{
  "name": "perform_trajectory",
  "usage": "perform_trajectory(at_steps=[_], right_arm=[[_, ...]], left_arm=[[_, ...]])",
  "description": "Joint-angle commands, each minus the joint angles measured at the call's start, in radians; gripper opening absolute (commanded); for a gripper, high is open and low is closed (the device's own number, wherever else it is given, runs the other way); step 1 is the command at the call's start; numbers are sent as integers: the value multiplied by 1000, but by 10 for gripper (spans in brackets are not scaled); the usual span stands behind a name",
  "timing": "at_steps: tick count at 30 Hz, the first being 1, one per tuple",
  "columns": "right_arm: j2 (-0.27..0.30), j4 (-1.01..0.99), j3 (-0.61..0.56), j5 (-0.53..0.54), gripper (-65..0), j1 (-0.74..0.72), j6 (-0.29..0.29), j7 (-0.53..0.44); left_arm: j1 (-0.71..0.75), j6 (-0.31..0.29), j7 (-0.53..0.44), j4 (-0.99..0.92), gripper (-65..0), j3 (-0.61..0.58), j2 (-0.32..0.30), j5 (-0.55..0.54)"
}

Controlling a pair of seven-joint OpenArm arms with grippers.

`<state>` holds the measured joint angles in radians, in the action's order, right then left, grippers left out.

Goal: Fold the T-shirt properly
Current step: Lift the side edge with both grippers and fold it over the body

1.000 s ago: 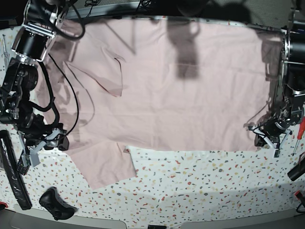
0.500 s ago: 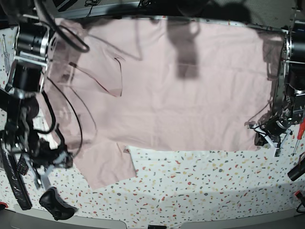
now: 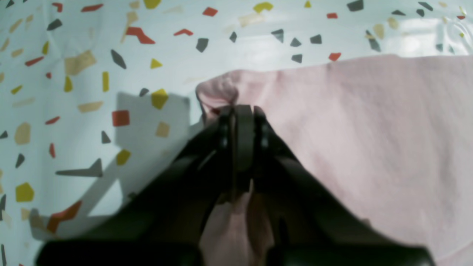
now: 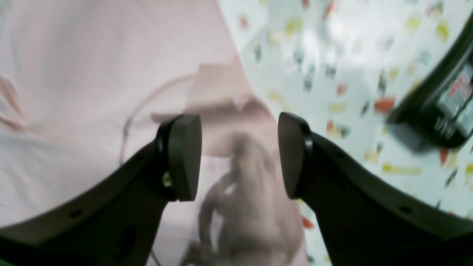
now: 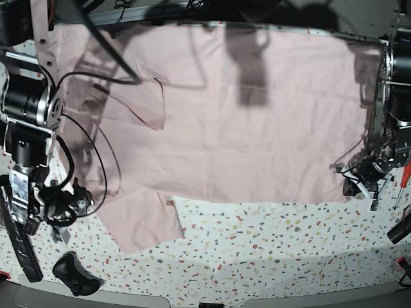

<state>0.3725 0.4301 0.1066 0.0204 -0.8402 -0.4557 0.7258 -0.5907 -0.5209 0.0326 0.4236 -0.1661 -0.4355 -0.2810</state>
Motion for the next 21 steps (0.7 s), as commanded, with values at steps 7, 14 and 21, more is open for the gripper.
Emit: perform_trajectory(at_steps=[7,14,21], right_arm=[[60,-28,3,8,-333,-37,3,-11],[51,-61,3,9,-334,25,3,-69],[51,-61,3,19,-403,82,-35,-98]], left_arm=[[-24,-2,-4,10,-650,3,-14,0],[-24,-2,-3,10,-650,3,-14,1],[-24,-2,-4,10,-650,3,-14,0]])
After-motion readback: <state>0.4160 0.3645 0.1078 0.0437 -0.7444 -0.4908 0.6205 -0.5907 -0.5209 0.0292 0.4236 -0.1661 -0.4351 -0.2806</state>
